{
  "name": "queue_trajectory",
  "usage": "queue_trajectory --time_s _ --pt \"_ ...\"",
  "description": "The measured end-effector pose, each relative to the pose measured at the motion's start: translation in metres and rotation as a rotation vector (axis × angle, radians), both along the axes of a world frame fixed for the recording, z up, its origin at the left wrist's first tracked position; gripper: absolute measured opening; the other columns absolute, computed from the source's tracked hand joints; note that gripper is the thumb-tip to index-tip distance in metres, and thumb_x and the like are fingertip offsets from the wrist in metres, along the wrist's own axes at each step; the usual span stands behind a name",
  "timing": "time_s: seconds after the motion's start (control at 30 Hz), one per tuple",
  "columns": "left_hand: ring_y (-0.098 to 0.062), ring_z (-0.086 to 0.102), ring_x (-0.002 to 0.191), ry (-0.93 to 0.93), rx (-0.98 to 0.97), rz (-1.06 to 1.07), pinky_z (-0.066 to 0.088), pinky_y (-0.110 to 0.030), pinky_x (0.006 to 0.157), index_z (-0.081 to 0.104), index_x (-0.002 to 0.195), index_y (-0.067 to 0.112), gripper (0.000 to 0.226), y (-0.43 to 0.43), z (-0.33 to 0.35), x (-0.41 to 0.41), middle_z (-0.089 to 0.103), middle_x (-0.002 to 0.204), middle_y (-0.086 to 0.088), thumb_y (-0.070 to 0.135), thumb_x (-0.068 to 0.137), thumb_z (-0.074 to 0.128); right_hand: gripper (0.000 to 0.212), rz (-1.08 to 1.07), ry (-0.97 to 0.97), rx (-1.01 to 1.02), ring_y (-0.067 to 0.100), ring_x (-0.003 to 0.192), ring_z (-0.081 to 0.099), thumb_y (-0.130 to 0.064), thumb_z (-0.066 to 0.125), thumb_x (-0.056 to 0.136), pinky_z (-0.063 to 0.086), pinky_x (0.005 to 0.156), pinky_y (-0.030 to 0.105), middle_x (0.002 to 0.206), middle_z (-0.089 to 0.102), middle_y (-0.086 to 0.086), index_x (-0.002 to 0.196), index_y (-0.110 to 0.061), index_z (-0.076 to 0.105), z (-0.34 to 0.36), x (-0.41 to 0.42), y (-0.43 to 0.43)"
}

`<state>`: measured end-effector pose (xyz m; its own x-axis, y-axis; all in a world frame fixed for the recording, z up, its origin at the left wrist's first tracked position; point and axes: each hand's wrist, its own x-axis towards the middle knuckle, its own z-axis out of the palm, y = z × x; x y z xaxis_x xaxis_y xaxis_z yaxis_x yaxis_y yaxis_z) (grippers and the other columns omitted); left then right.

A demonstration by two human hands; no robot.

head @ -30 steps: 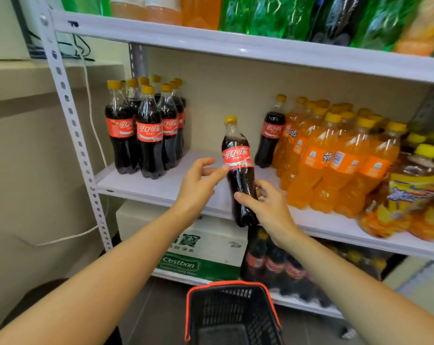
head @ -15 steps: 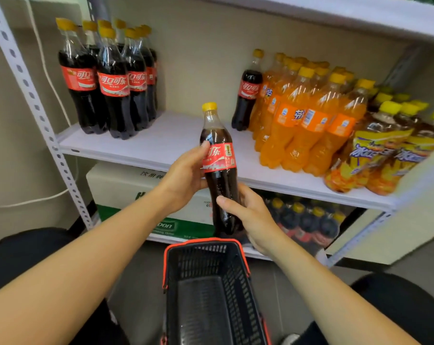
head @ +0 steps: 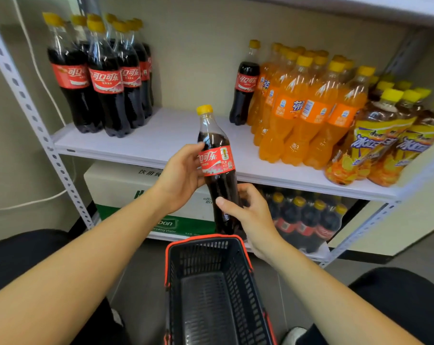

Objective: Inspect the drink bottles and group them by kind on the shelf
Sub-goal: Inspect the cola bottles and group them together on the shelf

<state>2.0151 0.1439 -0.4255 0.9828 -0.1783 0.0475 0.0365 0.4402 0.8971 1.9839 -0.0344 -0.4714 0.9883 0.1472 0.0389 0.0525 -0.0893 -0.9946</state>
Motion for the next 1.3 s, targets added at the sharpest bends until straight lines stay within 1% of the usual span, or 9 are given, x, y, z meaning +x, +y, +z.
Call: queue_trajectory --time_s 0.1,0.2,0.37,0.47,0.57,0.77,0.93,1.1,1.3 --pt "-0.02 0.066 0.087 -0.028 -0.001 0.053 0.057 -0.033 0.08 0.06 0.112 0.006 0.025 0.003 -0.001 0.001 0.067 0.095 -0.006 0.015 0.09 0.053 0.043 0.083 0.145 0.173 0.027 0.109 0.07 -0.044 0.082 0.071 0.057 0.095 0.047 0.108 0.075 0.004 0.109 -0.025 0.073 -0.001 0.005 -0.002" --pt "-0.021 0.07 0.085 -0.038 0.005 0.154 0.06 -0.032 0.075 0.059 0.114 0.008 0.023 0.005 0.0 0.001 0.072 0.092 -0.004 0.0 0.091 0.058 0.034 0.175 0.211 0.216 0.02 0.108 0.072 -0.039 0.074 0.081 0.058 0.087 0.039 0.116 0.076 0.003 0.114 -0.031 0.076 0.002 0.011 -0.006" --pt "-0.016 0.073 0.092 -0.067 0.108 0.254 0.06 -0.031 0.08 0.055 0.134 0.007 0.066 0.004 -0.004 -0.001 0.071 0.106 -0.006 0.019 0.075 0.082 0.068 0.092 0.146 0.164 0.026 0.111 0.07 -0.041 0.088 0.062 0.055 0.097 0.051 0.118 0.073 0.007 0.122 -0.021 0.064 0.005 0.011 -0.005" --pt "-0.016 0.072 0.098 -0.078 0.18 0.221 0.058 -0.032 0.084 0.063 0.129 0.01 0.056 0.005 -0.007 0.0 0.069 0.112 -0.009 0.028 0.078 0.078 0.06 0.054 0.183 0.179 0.032 0.106 0.071 -0.032 0.091 0.063 0.056 0.093 0.061 0.115 0.072 0.009 0.115 -0.018 0.065 0.004 0.01 -0.005" --pt "-0.016 0.069 0.092 -0.049 0.119 0.173 0.055 -0.034 0.089 0.067 0.116 0.015 0.029 0.009 -0.007 0.003 0.071 0.104 -0.003 0.022 0.089 0.07 0.046 0.106 0.282 0.312 0.024 0.097 0.074 -0.029 0.087 0.073 0.062 0.084 0.052 0.104 0.075 0.004 0.114 -0.017 0.07 0.008 0.012 -0.009" --pt "-0.022 0.071 0.092 -0.068 0.029 0.17 0.06 -0.037 0.085 0.057 0.123 0.013 0.045 0.01 -0.008 0.005 0.073 0.097 -0.005 0.003 0.082 0.072 0.034 0.16 0.394 0.446 0.026 0.104 0.068 -0.028 0.078 0.08 0.059 0.08 0.043 0.11 0.074 0.009 0.114 -0.021 0.076 0.01 0.012 -0.011" --pt "-0.016 0.072 0.096 -0.101 0.118 0.31 0.061 -0.039 0.088 0.059 0.122 0.013 0.043 0.011 -0.007 0.006 0.07 0.104 -0.004 0.015 0.083 0.078 0.052 0.094 0.296 0.536 0.037 0.112 0.066 0.003 0.078 0.079 0.059 0.079 0.041 0.134 0.059 0.021 0.124 -0.019 0.063 0.009 0.014 -0.015" --pt "-0.014 0.066 0.086 -0.071 0.089 0.247 0.055 -0.032 0.082 0.065 0.116 0.023 0.036 0.015 -0.003 0.007 0.068 0.099 0.001 0.024 0.081 0.07 0.047 0.04 0.266 0.581 0.039 0.104 0.068 -0.012 0.08 0.075 0.06 0.071 0.033 0.125 0.064 0.019 0.118 -0.013 0.061 0.012 0.014 -0.013" --pt "-0.026 0.065 0.094 -0.144 -0.04 0.168 0.058 -0.041 0.087 0.058 0.126 0.015 0.044 0.016 -0.005 0.005 0.066 0.094 -0.007 -0.005 0.087 0.057 0.037 0.025 0.299 0.582 0.04 0.101 0.071 -0.032 0.073 0.082 0.06 0.067 0.03 0.123 0.067 0.022 0.113 -0.013 0.066 0.015 0.014 -0.012"
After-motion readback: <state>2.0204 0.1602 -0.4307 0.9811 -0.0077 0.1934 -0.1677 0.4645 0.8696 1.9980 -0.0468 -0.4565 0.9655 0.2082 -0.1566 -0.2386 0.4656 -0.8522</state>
